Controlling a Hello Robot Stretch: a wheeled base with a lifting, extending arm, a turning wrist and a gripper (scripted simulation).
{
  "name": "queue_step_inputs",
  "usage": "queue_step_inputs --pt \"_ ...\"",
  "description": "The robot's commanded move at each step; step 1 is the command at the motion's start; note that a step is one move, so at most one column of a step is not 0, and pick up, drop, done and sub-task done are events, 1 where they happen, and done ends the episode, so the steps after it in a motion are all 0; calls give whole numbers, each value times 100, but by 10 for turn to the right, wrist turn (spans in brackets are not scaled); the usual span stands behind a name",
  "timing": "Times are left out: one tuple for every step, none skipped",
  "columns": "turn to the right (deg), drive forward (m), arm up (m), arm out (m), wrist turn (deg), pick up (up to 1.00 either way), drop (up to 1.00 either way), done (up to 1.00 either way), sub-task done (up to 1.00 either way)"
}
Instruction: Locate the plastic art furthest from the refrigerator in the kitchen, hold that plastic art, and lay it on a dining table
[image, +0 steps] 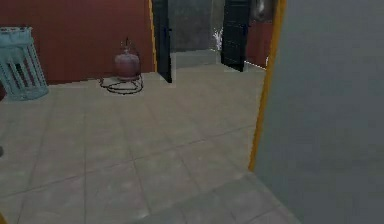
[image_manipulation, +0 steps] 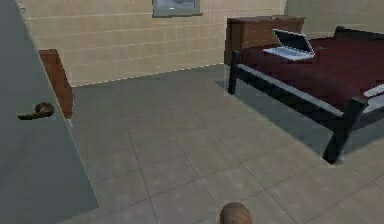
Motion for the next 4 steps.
queue_step_inputs --pt "-60 0 0 0 0 0 0 0 0" --pt "0 100 0 0 0 0 0 0 0" --pt "-90 0 0 0 0 0 0 0 0" --pt "0 30 0 0 0 0 0 0 0"
